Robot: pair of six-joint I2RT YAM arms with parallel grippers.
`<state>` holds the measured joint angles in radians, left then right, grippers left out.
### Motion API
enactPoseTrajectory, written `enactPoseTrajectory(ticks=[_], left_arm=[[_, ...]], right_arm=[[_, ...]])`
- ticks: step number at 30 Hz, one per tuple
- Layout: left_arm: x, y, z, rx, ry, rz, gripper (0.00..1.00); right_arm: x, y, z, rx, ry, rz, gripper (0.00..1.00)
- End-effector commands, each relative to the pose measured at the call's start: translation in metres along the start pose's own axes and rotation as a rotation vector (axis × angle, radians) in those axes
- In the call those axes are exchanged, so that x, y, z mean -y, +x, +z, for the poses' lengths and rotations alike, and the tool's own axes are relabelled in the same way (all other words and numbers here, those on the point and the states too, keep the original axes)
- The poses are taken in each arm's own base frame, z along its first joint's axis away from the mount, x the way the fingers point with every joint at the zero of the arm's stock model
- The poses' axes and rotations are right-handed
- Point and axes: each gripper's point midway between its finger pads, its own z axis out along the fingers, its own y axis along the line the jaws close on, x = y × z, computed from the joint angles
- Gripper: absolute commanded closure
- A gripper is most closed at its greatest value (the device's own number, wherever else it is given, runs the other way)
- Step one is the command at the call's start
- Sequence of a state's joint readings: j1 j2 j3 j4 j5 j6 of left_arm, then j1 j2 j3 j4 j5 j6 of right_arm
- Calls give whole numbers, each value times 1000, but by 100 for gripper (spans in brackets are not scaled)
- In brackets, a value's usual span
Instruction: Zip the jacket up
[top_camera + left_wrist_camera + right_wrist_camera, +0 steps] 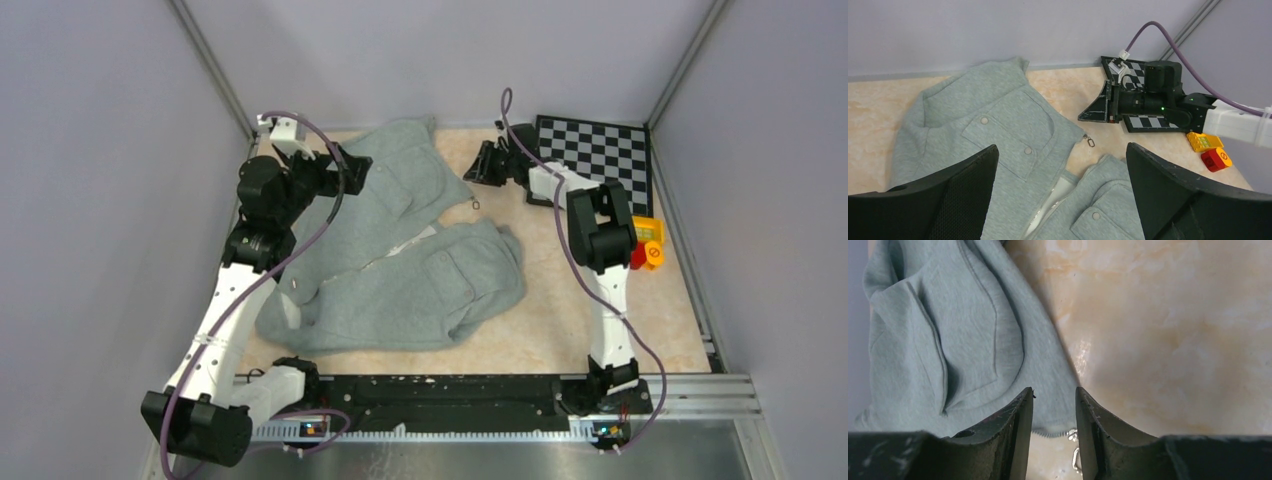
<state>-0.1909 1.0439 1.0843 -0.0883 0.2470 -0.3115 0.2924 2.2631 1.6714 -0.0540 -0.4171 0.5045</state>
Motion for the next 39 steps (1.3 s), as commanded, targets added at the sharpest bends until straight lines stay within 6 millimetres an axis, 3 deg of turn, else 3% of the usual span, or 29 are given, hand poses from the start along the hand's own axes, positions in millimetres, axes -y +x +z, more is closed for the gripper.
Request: enactPoseTrajectory(ticks=[1,9,18,23,25,31,33,39], left_arm=[[6,-15,4,30,17,24,1],[6,-7,7,11,8,34,1],[13,-10,7,19,11,82,1],[10,-5,8,-6,-5,81,1],[9,-8,8,3,-13,89,1],[14,3,15,-23,31,67,1],[4,15,24,-47,-2,58,1],[-20,60,56,-234,-63,34,1]], right_arm=[[-2,-3,14,-27,-23,-41,64],[-3,22,26,-70,-51,-71,64],[39,60,19,-101,424,-412,52],[53,69,15,-138,643,-618,52],[54,72,16,-161,672,-641,56],[38,69,25,-124,600,-587,86],[26,62,27,-95,557,-561,97],[-18,46,33,-42,315,-465,100]])
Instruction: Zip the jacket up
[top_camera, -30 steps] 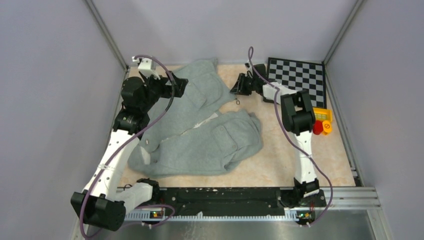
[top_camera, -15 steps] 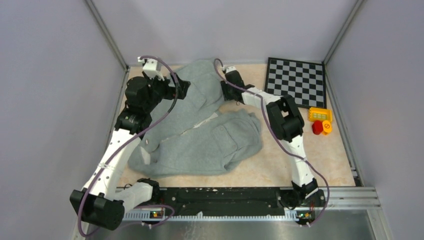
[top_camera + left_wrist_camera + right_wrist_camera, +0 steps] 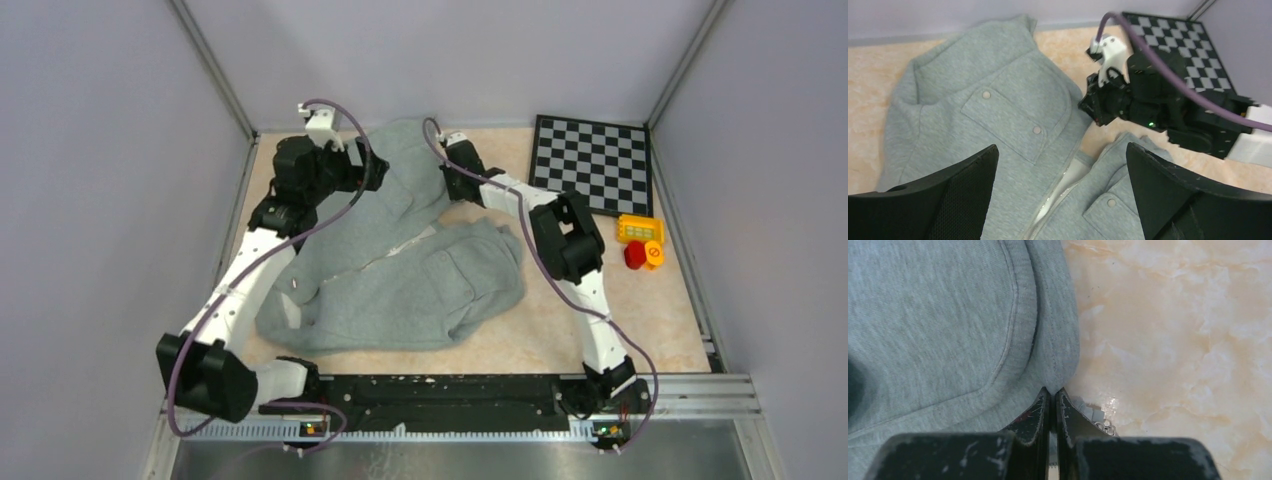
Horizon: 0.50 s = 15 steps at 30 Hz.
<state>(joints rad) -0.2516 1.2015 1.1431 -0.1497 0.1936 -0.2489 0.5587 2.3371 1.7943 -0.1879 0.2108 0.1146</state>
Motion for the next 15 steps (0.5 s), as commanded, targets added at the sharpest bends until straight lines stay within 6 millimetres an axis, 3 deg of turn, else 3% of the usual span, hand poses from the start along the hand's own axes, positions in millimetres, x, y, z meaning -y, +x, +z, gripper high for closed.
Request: enactPoseTrajectory(ticks=[1,8,15], left_arm=[[-12,20,28,-109,-30,-11,1],[4,59,60,-337,97,-157,1],[27,81,90,-492,274,-301,1]], right_arm=[[-21,3,-11,-47,-209,84,100],[-40,-10,-37,-41,-441,132,100],[-52,-19,-70,-45,-589,100,100]])
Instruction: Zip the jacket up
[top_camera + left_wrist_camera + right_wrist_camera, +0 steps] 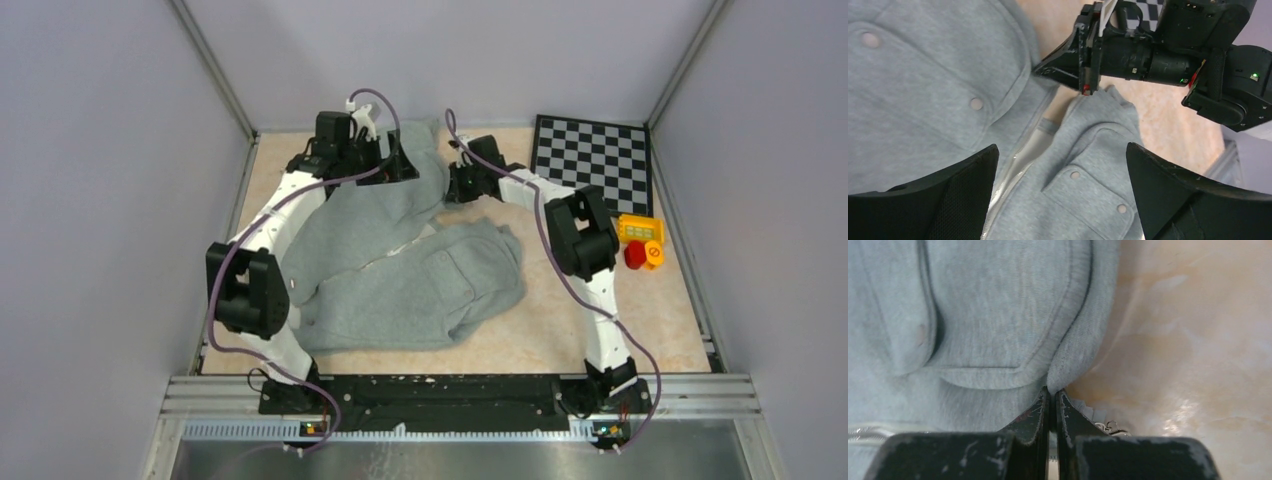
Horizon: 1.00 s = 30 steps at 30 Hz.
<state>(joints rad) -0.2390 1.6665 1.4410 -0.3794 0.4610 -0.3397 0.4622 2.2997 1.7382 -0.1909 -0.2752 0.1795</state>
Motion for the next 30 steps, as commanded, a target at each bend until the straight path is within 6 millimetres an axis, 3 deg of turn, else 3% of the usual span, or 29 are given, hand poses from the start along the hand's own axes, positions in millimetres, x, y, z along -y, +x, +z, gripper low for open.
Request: enactPoseTrajectory(ticks=[1,5,8,14,17,21,30], left_arm=[[21,-1,14,-86,159,-57,1],[6,3,40,-125,186,-69,1],[-3,7,58,-149,203,-61,3],[-14,30,86,-232,275,-93,17],[-13,44,92,-280,326,-135,21],[-19,55,100,-298,329,-166,19],[6,65,101,-323,506,-235,20]], right_arm=[[-54,-20,-42,12,-215,-52,100],[-71,-18,-56,4,-315,-108,100],[-71,-19,-60,7,-334,-114,100],[-67,-22,-65,39,-408,-33,100],[-67,-26,-71,58,-424,-12,100],[-69,-37,-86,124,-451,18,100],[-84,-53,-103,167,-574,88,100]])
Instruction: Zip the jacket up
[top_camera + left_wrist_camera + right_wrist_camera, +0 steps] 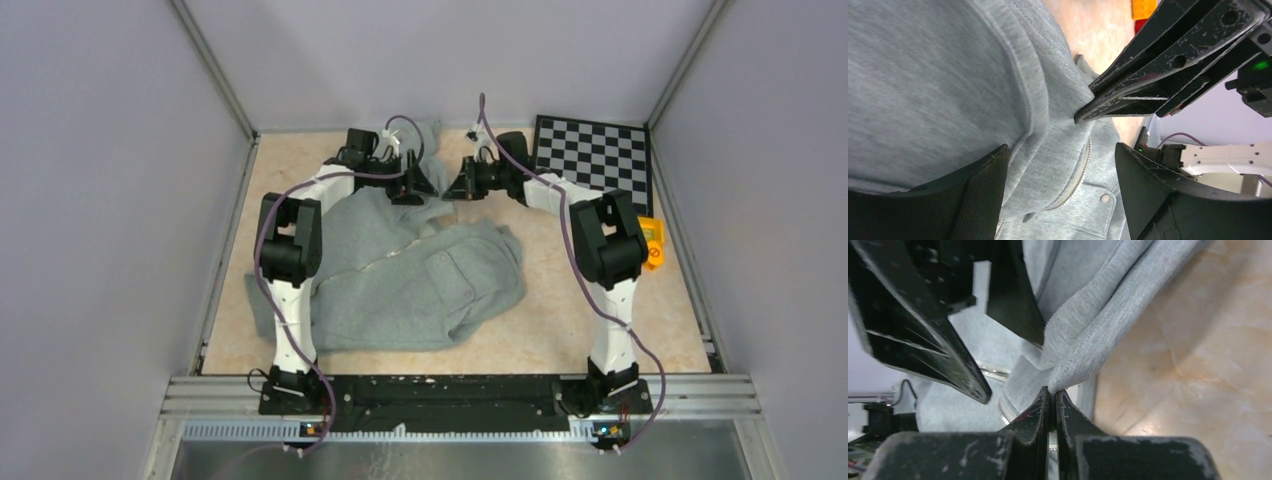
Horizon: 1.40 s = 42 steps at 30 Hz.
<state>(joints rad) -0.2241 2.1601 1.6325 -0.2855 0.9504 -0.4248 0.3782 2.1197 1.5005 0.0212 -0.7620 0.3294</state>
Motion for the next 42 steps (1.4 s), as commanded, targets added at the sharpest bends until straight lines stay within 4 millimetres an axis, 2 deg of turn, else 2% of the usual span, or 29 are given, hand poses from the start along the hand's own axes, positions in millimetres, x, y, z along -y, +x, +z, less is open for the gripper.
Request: enactPoseTrajectory(ticks=[1,6,14,15,19,21,22,25,26,30,35,36,37,39,42], left_arm=[[16,5,7,-19,120,11,20],[10,9,10,-29,109,-24,33],[17,9,14,-38,154,-81,57],[19,8,15,-37,162,-87,61],[22,6,17,-48,181,-79,91],[20,8,15,-52,156,-67,98],[17,8,14,-49,130,-60,100],[12,12,12,-46,78,-52,100],[11,14,11,-48,76,-58,100],[11,16,11,-49,72,-77,100],[17,16,7,-50,80,-95,100],[16,15,7,-44,64,-90,100],[14,14,6,-38,44,-91,100],[17,15,4,-41,47,-99,100],[21,13,2,-37,56,-95,100]], right_arm=[[-47,-43,-16,106,-143,-40,100],[-48,-57,-18,124,-157,-6,100],[-57,-69,-16,157,-224,79,100],[-58,-70,-16,160,-229,88,100],[-55,-71,-15,165,-211,120,100],[-48,-72,-15,175,-154,145,98],[-43,-73,-17,183,-120,161,92],[-25,-70,-23,213,-36,257,76],[-24,-73,-26,241,-40,278,73],[-17,-66,-38,308,-44,379,58],[-17,-46,-50,367,-50,485,53],[-20,-42,-54,390,-72,524,47],[-21,-37,-57,410,-89,550,45],[-20,-26,-59,429,-107,579,45],[-29,-21,-60,443,-180,639,46]])
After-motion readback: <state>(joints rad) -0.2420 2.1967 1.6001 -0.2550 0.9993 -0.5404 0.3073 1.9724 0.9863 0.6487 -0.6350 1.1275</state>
